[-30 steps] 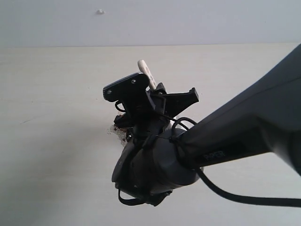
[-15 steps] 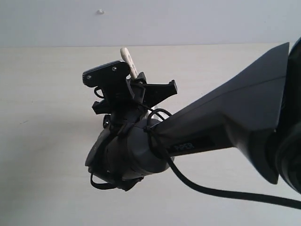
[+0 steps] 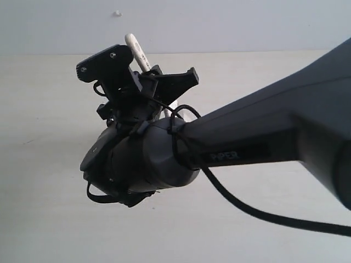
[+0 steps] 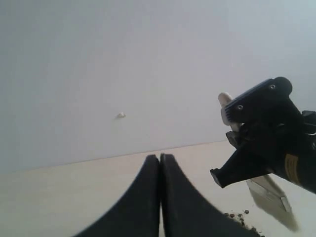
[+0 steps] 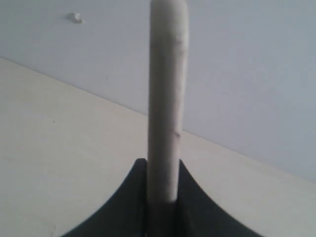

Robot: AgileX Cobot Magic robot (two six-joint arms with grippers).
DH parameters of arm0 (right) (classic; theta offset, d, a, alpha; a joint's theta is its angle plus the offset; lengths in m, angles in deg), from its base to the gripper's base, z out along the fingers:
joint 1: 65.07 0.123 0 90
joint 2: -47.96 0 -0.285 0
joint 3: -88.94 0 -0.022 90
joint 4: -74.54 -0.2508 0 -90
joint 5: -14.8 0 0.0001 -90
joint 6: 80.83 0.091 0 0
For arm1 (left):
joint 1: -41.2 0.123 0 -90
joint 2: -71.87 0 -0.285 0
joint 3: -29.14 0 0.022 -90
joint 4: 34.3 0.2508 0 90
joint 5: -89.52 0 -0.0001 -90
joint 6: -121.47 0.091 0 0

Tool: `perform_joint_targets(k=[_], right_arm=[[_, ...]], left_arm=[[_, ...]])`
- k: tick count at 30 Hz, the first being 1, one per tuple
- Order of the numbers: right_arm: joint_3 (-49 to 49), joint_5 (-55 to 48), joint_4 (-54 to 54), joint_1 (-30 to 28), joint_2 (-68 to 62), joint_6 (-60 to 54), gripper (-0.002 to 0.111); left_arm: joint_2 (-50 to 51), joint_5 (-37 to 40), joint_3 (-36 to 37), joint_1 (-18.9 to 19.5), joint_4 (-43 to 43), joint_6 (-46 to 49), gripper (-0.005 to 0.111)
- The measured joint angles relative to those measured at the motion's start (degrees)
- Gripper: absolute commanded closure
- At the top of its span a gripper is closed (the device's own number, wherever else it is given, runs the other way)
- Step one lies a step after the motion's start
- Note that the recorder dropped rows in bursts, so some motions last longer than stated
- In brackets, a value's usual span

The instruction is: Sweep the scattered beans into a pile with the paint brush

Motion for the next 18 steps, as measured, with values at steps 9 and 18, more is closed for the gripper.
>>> perform_joint_targets(k=[9, 18], right_arm=[[0.04, 1.72, 2.20, -9.14, -2.72, 2.36, 0.108], [0.04, 9.90, 2.51, -16.45, -2.97, 2.35, 0.108]], left_arm=[[0.00, 0.00, 0.00, 0.00, 0.00, 0.00, 0.107], [0.00, 0.00, 0.00, 0.00, 0.00, 0.00, 0.107]])
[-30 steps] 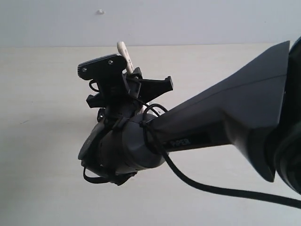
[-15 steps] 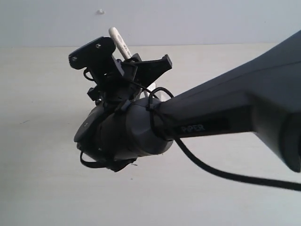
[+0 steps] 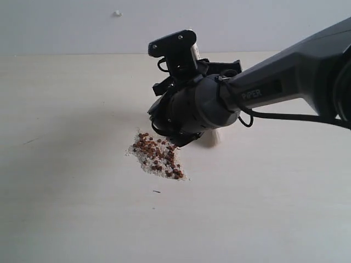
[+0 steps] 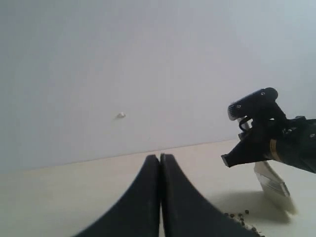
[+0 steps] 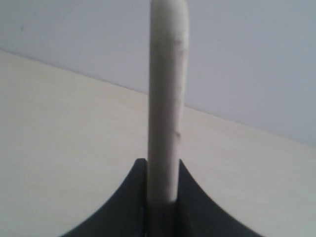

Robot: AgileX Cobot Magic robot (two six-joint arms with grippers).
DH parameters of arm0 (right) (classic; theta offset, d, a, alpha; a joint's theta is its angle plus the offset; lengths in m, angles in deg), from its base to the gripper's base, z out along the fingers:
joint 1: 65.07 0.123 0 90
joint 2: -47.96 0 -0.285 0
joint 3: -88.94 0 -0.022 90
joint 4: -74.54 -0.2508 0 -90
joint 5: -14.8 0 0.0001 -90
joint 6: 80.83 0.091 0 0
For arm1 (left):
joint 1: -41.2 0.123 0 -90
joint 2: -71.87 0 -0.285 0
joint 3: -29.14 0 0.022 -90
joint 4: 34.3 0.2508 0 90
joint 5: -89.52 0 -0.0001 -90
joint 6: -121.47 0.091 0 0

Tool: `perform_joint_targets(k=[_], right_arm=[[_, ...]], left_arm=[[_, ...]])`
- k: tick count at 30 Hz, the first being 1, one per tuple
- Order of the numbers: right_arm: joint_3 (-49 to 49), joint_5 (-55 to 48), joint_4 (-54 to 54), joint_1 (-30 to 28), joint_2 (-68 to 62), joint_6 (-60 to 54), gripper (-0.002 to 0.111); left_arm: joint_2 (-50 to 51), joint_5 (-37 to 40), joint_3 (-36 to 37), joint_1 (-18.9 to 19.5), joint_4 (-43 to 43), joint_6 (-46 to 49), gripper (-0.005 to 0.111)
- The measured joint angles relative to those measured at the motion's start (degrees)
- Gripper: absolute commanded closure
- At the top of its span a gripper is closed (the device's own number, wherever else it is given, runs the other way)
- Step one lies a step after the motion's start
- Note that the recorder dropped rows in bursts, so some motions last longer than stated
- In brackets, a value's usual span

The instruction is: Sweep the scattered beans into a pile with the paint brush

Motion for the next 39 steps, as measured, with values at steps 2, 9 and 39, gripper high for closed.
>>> perform_joint_targets(k=[2, 9, 39], right_arm=[[0.38, 1.79, 0.00, 0.00, 0.00, -5.70, 0.108], [2.98, 15.07, 0.05, -1.36, 0.00, -31.20, 0.108], [-1.54, 95.73, -31.23, -25.41, 8.25, -65.10, 0.108]], left_arm=[[0.00, 0.00, 0.00, 0.00, 0.00, 0.00, 0.107], [0.00, 0.00, 0.00, 0.00, 0.00, 0.00, 0.107], [0.00, 0.00, 0.00, 0.00, 0.00, 0.00, 0.107]])
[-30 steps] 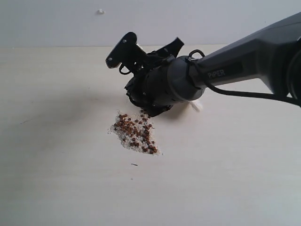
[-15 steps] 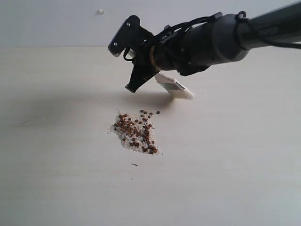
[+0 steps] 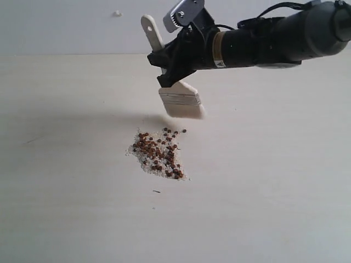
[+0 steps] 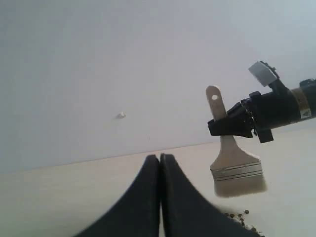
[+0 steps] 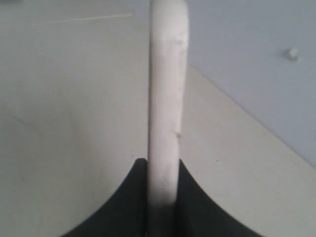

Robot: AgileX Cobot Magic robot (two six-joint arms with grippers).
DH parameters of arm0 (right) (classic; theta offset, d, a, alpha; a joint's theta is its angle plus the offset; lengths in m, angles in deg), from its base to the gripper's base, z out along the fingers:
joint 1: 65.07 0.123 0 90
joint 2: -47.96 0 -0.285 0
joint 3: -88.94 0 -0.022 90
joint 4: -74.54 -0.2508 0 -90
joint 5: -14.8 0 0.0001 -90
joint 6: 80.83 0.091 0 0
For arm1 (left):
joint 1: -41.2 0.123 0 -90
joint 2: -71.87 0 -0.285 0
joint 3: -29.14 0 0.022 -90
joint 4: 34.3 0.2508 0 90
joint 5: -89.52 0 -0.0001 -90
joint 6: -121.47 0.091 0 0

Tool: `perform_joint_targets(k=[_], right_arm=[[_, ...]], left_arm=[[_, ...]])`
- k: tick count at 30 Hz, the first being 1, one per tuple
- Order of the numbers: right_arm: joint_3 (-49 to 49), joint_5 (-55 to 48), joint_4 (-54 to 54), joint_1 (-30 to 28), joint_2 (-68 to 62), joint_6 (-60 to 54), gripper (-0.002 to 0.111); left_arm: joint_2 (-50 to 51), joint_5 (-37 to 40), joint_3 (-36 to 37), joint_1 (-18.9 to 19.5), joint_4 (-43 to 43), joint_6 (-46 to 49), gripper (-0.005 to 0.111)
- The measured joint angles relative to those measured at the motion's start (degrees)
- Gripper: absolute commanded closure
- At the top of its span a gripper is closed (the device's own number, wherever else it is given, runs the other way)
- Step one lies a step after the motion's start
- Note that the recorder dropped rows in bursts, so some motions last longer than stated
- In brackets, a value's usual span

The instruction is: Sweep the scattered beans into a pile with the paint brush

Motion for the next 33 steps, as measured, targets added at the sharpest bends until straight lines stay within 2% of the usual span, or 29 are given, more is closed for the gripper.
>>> perform_joint_targets(k=[5, 11, 14, 19, 29, 33], right_arm=[[-8.33, 4.53, -18.02, -0.49, 0.00, -19.99, 0.108], [-21.17, 18.86, -44.15, -0.49, 0.04, -46.81, 0.108], [-25.60, 24.90, -49.57, -0.64, 0.04, -53.46, 0.108], [-27.92, 26.00, -45.22, -0.62, 0.04, -54.89, 0.108], [-28.00, 27.02, -29.32, -0.62, 0.13, -41.29, 0.108], [-28.00, 28.48, -27.28, -0.62, 0.13, -36.75, 0.108]], left_arm=[[0.00, 0.00, 0.00, 0.00, 0.00, 0.00, 0.107], [0.00, 0.00, 0.00, 0.00, 0.00, 0.00, 0.107], [0.00, 0.00, 0.00, 0.00, 0.00, 0.00, 0.107], [0.00, 0.00, 0.00, 0.00, 0.00, 0.00, 0.107], [0.00, 0.00, 0.00, 0.00, 0.00, 0.00, 0.107], [0.00, 0.00, 0.00, 0.00, 0.00, 0.00, 0.107]])
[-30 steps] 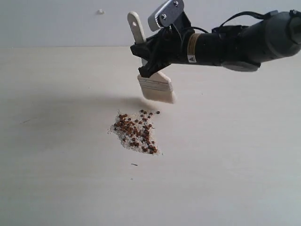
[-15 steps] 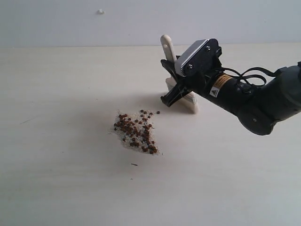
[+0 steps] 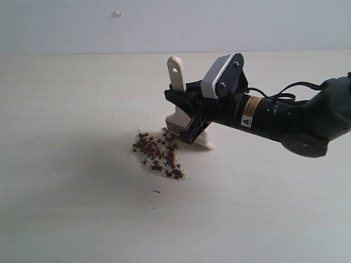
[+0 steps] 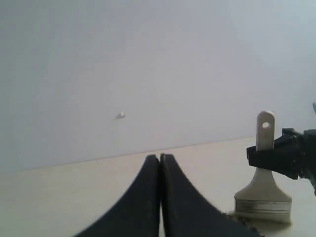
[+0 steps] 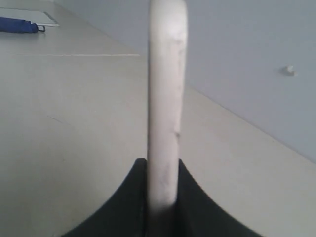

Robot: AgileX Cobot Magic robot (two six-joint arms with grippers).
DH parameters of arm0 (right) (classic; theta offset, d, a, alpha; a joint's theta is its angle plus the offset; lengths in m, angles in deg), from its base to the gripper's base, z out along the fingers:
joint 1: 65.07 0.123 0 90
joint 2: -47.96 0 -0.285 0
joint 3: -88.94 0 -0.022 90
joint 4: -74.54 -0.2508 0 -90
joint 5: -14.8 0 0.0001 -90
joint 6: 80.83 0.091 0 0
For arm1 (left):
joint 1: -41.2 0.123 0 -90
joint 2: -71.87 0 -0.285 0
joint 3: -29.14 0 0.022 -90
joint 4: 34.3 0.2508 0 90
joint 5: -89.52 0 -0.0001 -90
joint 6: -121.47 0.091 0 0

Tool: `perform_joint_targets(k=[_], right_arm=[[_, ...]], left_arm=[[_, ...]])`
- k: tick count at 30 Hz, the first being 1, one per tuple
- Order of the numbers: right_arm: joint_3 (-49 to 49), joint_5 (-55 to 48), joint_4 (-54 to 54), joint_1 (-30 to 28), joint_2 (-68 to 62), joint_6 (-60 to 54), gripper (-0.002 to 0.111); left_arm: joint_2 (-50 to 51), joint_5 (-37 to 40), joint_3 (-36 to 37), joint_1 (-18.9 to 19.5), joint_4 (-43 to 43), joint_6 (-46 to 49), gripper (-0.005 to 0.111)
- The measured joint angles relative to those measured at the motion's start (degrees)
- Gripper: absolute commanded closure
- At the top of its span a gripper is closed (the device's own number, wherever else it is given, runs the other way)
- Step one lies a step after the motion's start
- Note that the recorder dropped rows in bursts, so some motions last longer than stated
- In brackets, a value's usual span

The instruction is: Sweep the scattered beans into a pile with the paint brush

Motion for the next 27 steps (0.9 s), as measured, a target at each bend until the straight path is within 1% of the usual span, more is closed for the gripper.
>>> perform_joint_targets(k=[3, 7, 15, 18, 24, 27], right_arm=[[0.00, 1.48, 3.14, 0.00, 0.00, 2.87, 0.108], [0.00, 1.70, 1.89, 0.00, 0.15, 3.75, 0.108], [0.00, 1.60, -15.50, 0.00, 3.57, 1.50, 0.108], [0.00, 0.87, -19.12, 0.00, 3.71, -0.24, 0.108], [3.39, -0.34, -19.48, 0.00, 0.52, -1.64, 0.108], [5.48, -0.98, -17.63, 0.00, -1.51, 0.28, 0.108]], left_arm=[[0.00, 0.00, 0.00, 0.00, 0.00, 0.00, 0.107], [0.00, 0.00, 0.00, 0.00, 0.00, 0.00, 0.107], [0.00, 0.00, 0.00, 0.00, 0.00, 0.00, 0.107], [0.00, 0.00, 0.00, 0.00, 0.00, 0.00, 0.107], [0.00, 0.00, 0.00, 0.00, 0.00, 0.00, 0.107], [0.00, 0.00, 0.00, 0.00, 0.00, 0.00, 0.107]])
